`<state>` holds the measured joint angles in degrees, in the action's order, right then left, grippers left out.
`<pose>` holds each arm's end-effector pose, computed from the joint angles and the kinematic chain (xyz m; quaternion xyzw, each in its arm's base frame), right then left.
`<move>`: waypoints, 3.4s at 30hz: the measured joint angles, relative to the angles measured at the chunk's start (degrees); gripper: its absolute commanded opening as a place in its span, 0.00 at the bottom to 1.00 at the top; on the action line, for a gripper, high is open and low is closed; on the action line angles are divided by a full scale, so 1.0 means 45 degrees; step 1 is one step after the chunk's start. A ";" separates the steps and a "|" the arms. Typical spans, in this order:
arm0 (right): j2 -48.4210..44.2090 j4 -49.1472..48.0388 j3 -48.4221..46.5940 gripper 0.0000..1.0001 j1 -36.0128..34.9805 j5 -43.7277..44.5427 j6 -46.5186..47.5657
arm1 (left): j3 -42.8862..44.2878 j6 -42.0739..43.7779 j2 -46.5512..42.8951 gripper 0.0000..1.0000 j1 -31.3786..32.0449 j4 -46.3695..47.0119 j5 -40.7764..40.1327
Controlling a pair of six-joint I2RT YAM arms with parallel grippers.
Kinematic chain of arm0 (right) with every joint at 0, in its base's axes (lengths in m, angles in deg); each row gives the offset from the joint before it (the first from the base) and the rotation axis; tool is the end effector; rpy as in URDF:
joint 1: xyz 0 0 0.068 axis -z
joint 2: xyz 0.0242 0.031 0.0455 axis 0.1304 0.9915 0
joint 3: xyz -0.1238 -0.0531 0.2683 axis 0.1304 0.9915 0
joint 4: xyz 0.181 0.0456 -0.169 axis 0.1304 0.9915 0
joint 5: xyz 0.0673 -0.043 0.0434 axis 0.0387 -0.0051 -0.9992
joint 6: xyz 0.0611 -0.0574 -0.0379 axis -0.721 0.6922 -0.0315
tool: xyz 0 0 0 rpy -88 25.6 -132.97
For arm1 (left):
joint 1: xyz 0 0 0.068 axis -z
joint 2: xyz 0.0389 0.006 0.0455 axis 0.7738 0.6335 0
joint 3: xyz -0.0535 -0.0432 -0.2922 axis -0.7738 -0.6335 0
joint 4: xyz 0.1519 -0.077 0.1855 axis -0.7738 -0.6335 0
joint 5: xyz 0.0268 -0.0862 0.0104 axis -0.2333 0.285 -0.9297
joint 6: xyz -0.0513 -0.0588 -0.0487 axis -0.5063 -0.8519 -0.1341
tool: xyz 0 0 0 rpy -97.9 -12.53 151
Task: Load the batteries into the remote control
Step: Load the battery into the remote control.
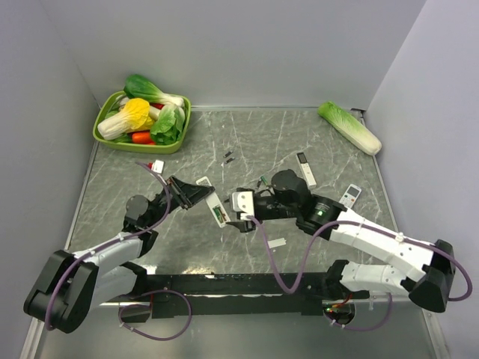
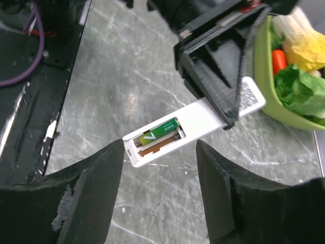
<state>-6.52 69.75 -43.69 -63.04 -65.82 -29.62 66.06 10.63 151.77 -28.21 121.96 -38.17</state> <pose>0.1105 0.2330 0.3487 -0.6637 0.4346 0.2990 0.5303 0.1865 -0.1226 0.2663 -0.0568 0.6228 -0.6689 0.4018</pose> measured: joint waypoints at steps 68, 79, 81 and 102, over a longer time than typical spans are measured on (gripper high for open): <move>0.3332 0.1622 -0.2239 0.12 0.0102 -0.1035 0.1943 | 0.0719 0.0515 -0.0121 0.02 -0.0010 -0.1292 0.1132; 0.3332 0.1141 -0.2157 0.08 0.0102 -0.0952 0.1928 | 0.0719 0.0476 -0.0403 0.01 -0.0049 -0.1234 0.0860; 0.3332 0.0957 -0.2103 0.08 0.0102 -0.0947 0.1889 | 0.0704 0.0486 -0.0520 0.02 -0.0078 -0.1273 0.0792; 0.3351 -0.2535 0.0000 0.20 0.0398 -0.1452 0.0544 | -0.0763 -0.0665 -0.1127 0.02 -0.0039 -0.0631 -0.0889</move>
<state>8.56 58.34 -43.69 -61.25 -72.35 -27.17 62.63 7.63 146.70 -28.39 119.12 -42.17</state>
